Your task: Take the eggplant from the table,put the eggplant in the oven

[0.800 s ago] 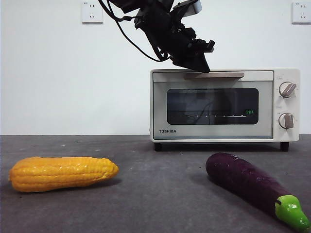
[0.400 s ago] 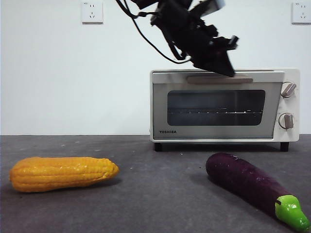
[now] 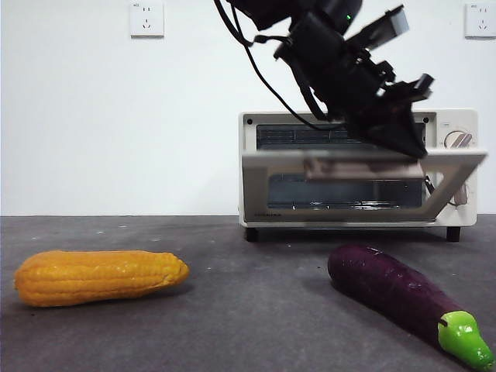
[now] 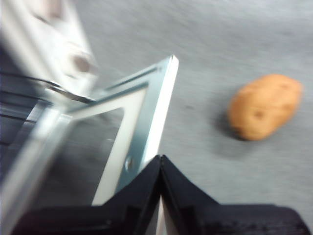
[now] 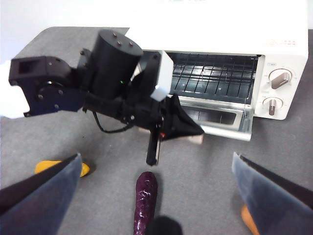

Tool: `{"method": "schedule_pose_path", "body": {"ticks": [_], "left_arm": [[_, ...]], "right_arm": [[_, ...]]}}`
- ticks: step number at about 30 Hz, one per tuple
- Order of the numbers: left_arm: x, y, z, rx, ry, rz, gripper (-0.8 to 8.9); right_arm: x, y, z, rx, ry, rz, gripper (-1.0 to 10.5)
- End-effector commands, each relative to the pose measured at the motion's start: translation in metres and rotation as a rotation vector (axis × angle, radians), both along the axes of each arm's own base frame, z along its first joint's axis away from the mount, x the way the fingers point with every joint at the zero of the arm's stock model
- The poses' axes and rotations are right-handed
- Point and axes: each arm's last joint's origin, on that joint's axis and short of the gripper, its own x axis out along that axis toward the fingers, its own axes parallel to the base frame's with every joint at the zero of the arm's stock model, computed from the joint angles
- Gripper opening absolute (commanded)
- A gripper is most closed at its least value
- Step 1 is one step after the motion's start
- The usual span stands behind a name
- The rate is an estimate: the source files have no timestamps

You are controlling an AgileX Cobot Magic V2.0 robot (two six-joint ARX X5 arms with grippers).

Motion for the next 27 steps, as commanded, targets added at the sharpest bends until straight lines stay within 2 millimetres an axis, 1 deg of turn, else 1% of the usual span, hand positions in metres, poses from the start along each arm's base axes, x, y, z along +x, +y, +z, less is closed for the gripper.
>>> {"method": "schedule_pose_path", "body": {"ticks": [1, 6, 10, 14, 19, 20, 24, 27], "left_arm": [[-0.008, -0.008, -0.008, -0.004, 0.036, -0.004, -0.06], [-0.020, -0.018, -0.006, -0.020, 0.051, -0.054, -0.06], [-0.021, -0.017, -0.001, -0.033, 0.067, -0.042, -0.06], [-0.022, -0.012, 0.013, -0.053, 0.047, -0.036, -0.06], [-0.022, 0.007, 0.046, -0.059, -0.013, 0.038, -0.06], [-0.023, 0.013, 0.056, -0.058, -0.026, 0.060, -0.06], [-0.024, 0.045, 0.095, -0.072, -0.065, 0.130, -0.06], [-0.026, 0.077, 0.130, -0.104, -0.101, 0.234, -0.06]], "right_arm": [[0.001, 0.000, 0.001, -0.003, -0.007, 0.005, 5.7], [0.001, 0.000, 0.001, -0.003, -0.007, 0.005, 5.7], [0.001, 0.000, 0.001, -0.003, -0.006, 0.005, 5.7], [0.001, 0.000, 0.001, -0.003, -0.004, 0.005, 5.7], [0.002, 0.000, 0.000, -0.003, 0.003, 0.005, 5.7], [0.002, 0.000, 0.000, -0.003, 0.004, 0.005, 5.7], [0.006, 0.001, -0.001, -0.004, 0.017, 0.005, 5.7], [0.010, 0.001, -0.002, -0.005, 0.032, 0.005, 5.7]]}}
